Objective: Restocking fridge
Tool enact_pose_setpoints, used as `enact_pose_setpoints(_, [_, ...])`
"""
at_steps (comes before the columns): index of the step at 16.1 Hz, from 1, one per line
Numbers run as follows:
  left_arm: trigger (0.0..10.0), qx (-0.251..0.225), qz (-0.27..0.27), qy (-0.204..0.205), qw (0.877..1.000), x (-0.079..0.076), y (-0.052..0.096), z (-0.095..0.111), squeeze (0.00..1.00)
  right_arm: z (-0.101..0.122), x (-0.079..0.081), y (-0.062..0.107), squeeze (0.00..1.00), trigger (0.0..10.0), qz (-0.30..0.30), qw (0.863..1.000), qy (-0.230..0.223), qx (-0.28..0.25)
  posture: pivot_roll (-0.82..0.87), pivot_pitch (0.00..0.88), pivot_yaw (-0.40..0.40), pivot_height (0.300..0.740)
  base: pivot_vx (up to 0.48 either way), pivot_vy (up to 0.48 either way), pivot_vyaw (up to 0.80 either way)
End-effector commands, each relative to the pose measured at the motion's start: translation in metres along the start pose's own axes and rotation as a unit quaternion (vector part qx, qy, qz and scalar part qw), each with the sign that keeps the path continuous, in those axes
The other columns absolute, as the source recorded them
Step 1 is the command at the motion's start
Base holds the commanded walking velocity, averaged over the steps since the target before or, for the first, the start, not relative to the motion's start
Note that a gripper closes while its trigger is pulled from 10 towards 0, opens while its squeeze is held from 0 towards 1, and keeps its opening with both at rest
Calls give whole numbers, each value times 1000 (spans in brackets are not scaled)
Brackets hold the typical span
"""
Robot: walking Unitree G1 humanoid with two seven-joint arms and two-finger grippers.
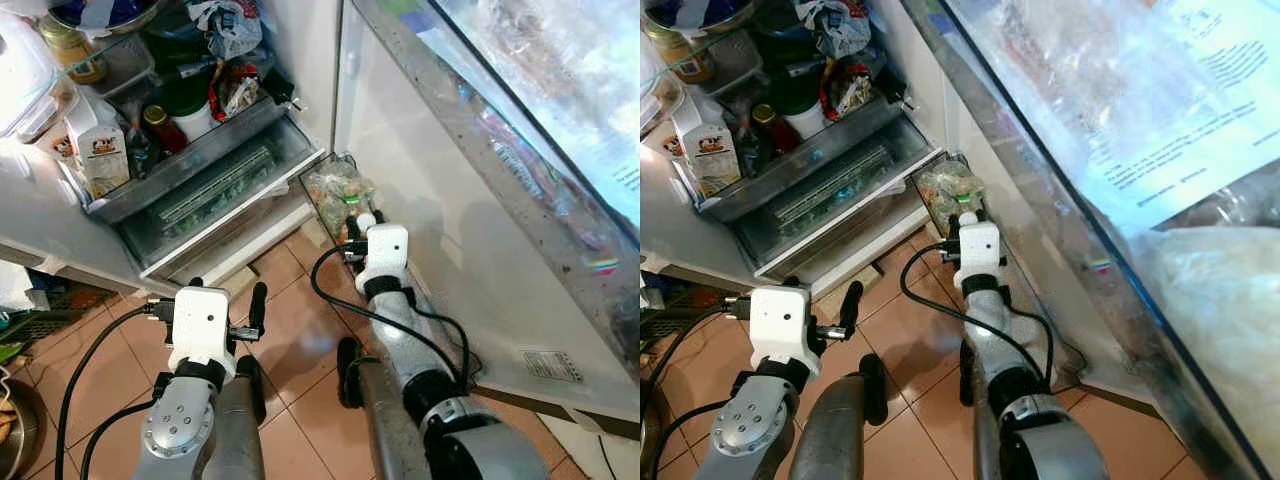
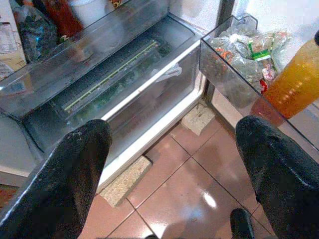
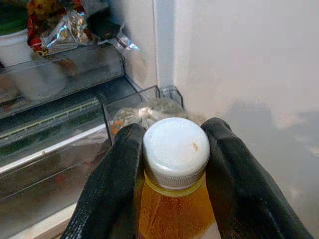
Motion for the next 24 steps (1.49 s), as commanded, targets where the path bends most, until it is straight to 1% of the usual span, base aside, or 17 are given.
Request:
enact_pose_setpoints(1, [10000,23,4,-4,1000,2,4,-11,0,-13,21,12,455,10000,23,999,-24,28,244,430,24,740,0,0,0])
enact_pose_setpoints(2, [10000,23,4,-4,1000,2,4,-11,0,-13,25,14,1000,10000,26,999,-30,29,242,430,22,740,0,0,0])
enact_pose_setpoints(5, [10000,22,5,-5,1000,2,3,-11,0,-14,30,16,1000,10000,36,998,-37,28,239,428,21,740,0,0,0])
enact_pose_setpoints(8, [10000,22,6,-4,1000,3,2,-12,0,-13,29,16,1000,10000,38,998,-37,26,235,418,18,740,0,0,0])
enact_pose_setpoints(10, [10000,19,5,-4,1000,2,-1,-11,0,-10,26,14,1000,10000,45,998,-32,15,229,408,18,740,0,0,0])
enact_pose_setpoints(13, [10000,16,5,-4,1000,2,-5,-10,0,-4,26,12,1000,10000,57,998,-27,0,224,399,18,740,0,0,0])
enact_pose_setpoints(15, [10000,13,4,-4,1000,2,-7,-9,0,0,27,10,1000,10000,73,997,-25,-12,223,387,17,740,0,0,0])
enact_pose_setpoints(16, [10000,8,4,-4,1000,2,-11,-7,0,5,30,9,1000,10000,99,994,-27,-24,219,375,16,740,0,0,0])
enact_pose_setpoints(19, [10000,1,5,-6,1000,4,-17,-5,0,10,32,6,1000,10000,124,992,-17,-34,210,357,15,740,0,0,0])
enact_pose_setpoints(20, [10000,-3,6,-7,1000,4,-20,-4,0,11,30,5,1000,10000,127,991,-14,-35,207,353,14,740,0,0,0])
enact_pose_setpoints(21, [10000,-9,5,-7,1000,4,-24,-2,0,12,23,3,1000,10000,122,992,-9,-38,197,335,12,740,0,0,0])
enact_pose_setpoints(23, [10000,-13,4,-7,1000,4,-28,-1,0,12,18,1,1000,10000,119,992,-7,-37,193,326,12,740,0,0,0])
enact_pose_setpoints(24, [10000,-21,3,-7,1000,3,-35,2,0,14,10,-2,1000,10000,113,993,1,-42,182,301,11,740,0,0,0])
Point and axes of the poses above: a point about 5 cm out from each wrist's last joint towards the gripper, its own y axis pointing back from the gripper into the wrist, its own z axis along the axis of the wrist's last joint, x = y × z, the point moved 5 cm from there along -y, pointing out of the wrist towards the gripper, and after that the axes turned 6 degrees about y, right-handed, at the moved point
